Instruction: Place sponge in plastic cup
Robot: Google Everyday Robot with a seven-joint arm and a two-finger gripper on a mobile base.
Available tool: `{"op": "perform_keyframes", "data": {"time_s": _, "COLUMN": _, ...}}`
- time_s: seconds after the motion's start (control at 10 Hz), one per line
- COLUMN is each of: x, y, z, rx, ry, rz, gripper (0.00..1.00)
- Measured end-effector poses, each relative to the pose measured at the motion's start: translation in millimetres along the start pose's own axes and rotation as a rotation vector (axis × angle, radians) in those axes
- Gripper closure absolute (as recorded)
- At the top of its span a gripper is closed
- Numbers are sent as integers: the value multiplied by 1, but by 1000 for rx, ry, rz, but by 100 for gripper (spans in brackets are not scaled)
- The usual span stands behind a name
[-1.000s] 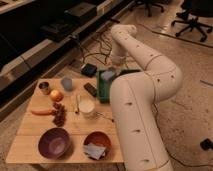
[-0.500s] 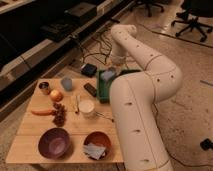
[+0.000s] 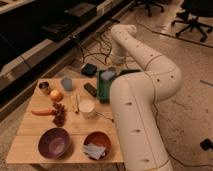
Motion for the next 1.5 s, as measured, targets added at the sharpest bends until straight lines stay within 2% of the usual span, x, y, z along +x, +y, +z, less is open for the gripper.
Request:
{"op": "perform_keyframes", "data": {"time_s": 0.8, "x": 0, "y": 0, "z": 0, "rx": 0, "ry": 0, "rz": 0, "gripper": 100}}
{"op": "perform_keyframes", "data": {"time_s": 1.0, "x": 6, "y": 12, "z": 0, "rx": -40, "ry": -10, "rz": -28, "gripper": 100}}
{"op": "perform_keyframes", "data": {"time_s": 1.1, "x": 17, "y": 24, "z": 0, "rx": -64, "ry": -16, "rz": -56, "gripper": 100}}
{"op": "perform_keyframes", "data": {"time_s": 1.3, "x": 59, "y": 55, "z": -2, "rx": -129, "ry": -22, "rz": -117, "gripper": 100}}
{"op": "perform_keyframes", "data": {"time_s": 1.5, "x": 85, "y": 61, "z": -7, "rx": -156, "ry": -30, "rz": -115, "gripper": 100}}
